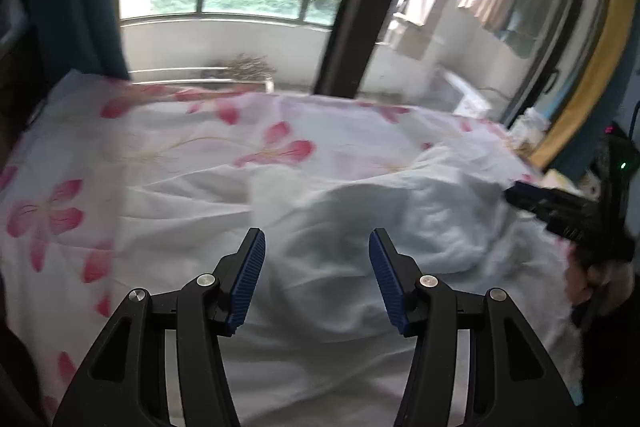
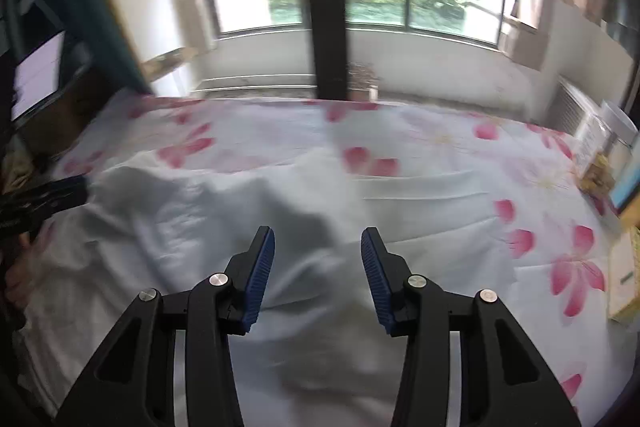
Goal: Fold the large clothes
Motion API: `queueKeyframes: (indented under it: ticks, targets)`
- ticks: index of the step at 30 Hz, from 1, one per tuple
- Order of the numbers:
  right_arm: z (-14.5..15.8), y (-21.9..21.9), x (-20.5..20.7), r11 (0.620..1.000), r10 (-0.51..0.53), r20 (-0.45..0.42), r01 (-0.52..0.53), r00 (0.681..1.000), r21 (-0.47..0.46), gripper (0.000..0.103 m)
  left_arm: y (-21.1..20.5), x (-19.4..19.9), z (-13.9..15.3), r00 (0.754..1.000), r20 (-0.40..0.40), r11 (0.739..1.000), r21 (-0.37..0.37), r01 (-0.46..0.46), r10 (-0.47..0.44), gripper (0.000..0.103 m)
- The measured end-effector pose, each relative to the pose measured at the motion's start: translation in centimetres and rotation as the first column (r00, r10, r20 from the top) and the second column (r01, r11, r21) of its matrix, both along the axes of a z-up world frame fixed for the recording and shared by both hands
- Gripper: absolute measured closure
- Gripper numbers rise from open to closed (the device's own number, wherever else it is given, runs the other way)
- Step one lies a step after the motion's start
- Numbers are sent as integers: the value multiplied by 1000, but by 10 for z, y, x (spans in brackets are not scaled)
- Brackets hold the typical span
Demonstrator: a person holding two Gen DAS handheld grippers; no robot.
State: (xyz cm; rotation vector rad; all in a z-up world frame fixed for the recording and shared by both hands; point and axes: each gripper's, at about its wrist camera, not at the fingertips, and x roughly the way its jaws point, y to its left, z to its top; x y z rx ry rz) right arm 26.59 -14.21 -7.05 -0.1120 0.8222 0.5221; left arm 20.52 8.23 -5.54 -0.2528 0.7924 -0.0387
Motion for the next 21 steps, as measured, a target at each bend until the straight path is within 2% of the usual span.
queueKeyframes:
  ticks: [3, 6, 7, 9, 16, 21]
  targets:
    - [-11, -6, 13, 999, -41, -61, 42, 997, 19, 58, 8, 7, -16, 999, -50, 1000, -14, -14, 13, 46]
    - [-21, -2, 13, 999, -32, -64, 32, 997, -1, 58, 12, 12, -31, 996, -86, 999, -21, -31, 29, 46]
    - [-24, -1, 11, 1000, -24, -63, 23, 998, -5, 62, 13, 14, -34, 996, -84, 999, -28, -34, 32, 46]
    - [-28, -1, 7, 999, -25, -45, 23, 999, -24, 86, 15, 17, -37, 997, -75, 999, -31, -29, 27, 54]
    - [-30, -7, 7, 997, -50, -32, 48, 998, -58, 86, 9, 32, -43, 997, -72, 1000, 27, -9, 11, 57]
    - [-28, -7, 4, 997, -55, -42, 52, 998, -64, 85, 11, 31, -37, 997, -73, 1000, 3, -14, 14, 56]
